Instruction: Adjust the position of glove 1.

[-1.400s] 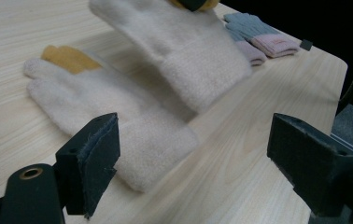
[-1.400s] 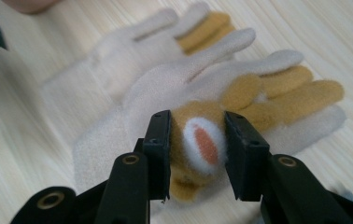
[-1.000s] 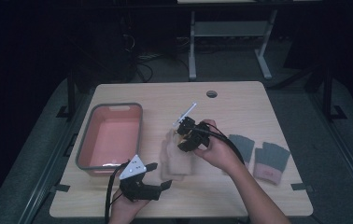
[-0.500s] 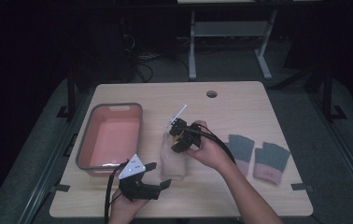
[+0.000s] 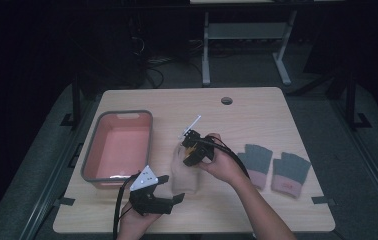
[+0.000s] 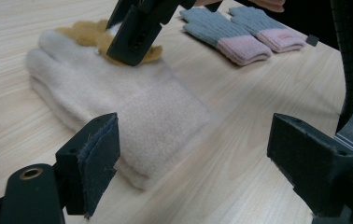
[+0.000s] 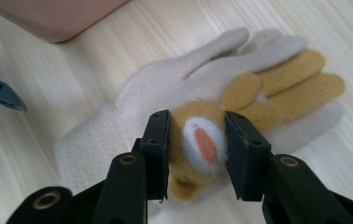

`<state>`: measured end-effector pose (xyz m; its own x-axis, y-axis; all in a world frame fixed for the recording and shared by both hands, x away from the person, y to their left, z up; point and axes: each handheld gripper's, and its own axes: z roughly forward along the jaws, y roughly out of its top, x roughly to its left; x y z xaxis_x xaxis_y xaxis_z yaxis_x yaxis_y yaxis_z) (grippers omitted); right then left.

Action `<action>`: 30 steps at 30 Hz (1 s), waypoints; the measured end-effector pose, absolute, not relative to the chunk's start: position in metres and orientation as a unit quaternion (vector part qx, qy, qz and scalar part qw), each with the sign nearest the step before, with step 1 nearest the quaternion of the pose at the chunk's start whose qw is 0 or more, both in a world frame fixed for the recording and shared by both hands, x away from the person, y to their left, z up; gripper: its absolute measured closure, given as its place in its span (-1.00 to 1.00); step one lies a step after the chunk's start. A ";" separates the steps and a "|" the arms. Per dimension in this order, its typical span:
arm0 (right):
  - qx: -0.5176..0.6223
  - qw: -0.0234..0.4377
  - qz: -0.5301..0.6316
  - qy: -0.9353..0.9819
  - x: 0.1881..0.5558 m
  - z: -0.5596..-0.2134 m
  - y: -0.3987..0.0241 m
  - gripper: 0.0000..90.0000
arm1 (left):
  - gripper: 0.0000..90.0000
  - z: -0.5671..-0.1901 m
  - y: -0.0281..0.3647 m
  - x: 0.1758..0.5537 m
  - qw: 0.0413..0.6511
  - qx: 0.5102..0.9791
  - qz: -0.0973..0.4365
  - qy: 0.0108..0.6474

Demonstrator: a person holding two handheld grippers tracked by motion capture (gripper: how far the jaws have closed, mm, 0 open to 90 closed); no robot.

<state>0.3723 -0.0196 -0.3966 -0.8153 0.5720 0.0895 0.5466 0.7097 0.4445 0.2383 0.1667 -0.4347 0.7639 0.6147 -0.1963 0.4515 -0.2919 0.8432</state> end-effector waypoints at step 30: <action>0.336 0.005 0.285 0.898 0.361 -0.396 -0.056 -0.09 | -0.61 -0.436 0.157 0.248 0.454 0.795 0.047 0.400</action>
